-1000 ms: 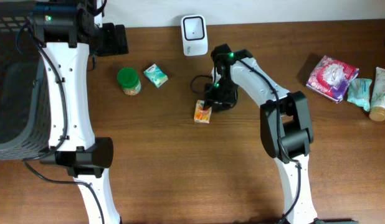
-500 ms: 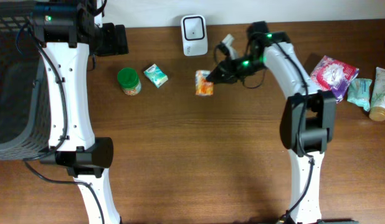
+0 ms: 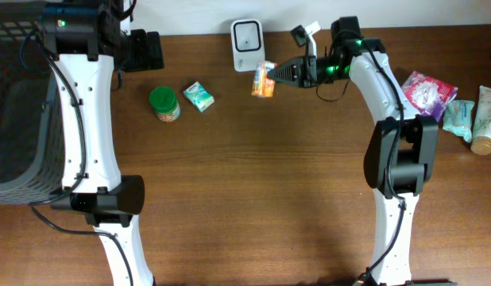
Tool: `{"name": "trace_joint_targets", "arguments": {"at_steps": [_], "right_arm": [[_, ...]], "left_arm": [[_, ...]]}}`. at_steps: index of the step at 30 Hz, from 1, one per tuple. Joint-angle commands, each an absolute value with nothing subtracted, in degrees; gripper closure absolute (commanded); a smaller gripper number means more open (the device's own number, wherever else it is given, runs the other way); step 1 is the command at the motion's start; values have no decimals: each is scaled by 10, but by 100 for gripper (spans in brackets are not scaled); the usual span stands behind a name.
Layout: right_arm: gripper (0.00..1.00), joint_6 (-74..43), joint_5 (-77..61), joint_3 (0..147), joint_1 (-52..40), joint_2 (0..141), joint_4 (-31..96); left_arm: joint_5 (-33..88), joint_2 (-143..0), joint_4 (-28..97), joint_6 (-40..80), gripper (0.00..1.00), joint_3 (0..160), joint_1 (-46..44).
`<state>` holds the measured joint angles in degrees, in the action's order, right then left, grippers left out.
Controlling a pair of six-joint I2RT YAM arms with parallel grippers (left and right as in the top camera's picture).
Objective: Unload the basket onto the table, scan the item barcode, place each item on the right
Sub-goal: 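Raise the orange pack to the scanner with the right gripper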
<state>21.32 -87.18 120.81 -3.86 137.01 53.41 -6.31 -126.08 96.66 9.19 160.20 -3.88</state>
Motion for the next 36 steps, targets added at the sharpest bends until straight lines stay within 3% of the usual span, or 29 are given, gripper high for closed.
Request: {"name": "trace_joint_targets", "arguments": {"at_steps": [1,29,31,36], "right_arm": [[96,220,-889,1224,-41,1365,486],[96,174,-889,1224,-41,1365,448],[96,113,-827,1224,-42,1365,448],[96,23,-401,1226,-69,1360,575]], "left_arm": [[-67,-1254,967,89,1,1609,-36],[-67,-1254,967,89,1,1609,-36],[-67,-1254,967,89,1,1609,-36],[-67,-1254,967,89,1,1609,-36]]}}
